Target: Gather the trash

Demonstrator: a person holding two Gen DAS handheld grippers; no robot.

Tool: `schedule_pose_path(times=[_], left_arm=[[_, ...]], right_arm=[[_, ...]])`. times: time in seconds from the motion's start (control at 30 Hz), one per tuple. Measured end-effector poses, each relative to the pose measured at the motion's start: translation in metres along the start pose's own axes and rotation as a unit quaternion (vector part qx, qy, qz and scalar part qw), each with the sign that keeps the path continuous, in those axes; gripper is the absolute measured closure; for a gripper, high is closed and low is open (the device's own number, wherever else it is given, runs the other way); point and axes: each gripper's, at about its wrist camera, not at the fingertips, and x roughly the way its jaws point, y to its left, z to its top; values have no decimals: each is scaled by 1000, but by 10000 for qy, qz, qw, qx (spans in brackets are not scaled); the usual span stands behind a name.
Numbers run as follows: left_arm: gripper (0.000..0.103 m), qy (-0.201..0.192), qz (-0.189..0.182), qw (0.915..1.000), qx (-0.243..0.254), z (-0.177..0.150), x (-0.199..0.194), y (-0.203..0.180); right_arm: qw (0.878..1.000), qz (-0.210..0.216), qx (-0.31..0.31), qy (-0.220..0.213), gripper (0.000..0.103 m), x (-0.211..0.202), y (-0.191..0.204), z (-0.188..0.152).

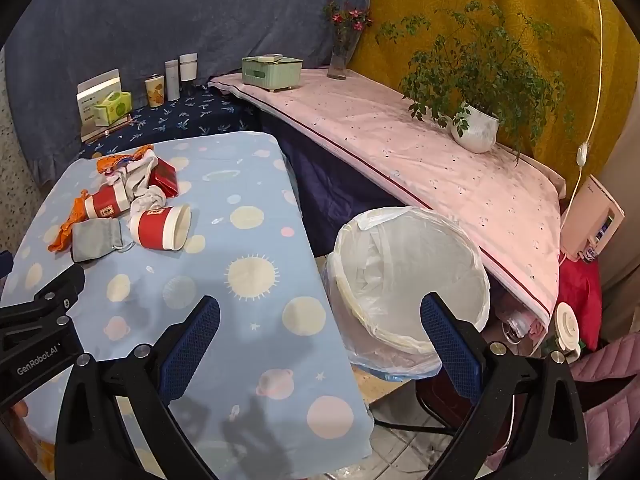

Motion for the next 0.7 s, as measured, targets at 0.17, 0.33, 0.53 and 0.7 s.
schedule_pose_path(times=[0.17,0.33,0.53,0.7], left_arm=[[8,37,41,10000,-6,0,2,0],[8,2,36,10000,2,3,-6,-5],[8,-11,37,10000,0,0,-4,-2],[8,37,24,10000,-23,3,-2,-3]], right_arm=[[10000,-12,-26,12,7,0,2,1],[10000,46,26,26,7,1,0,2],[10000,61,36,31,7,2,1,5],[10000,66,36,40,7,3,3,5]])
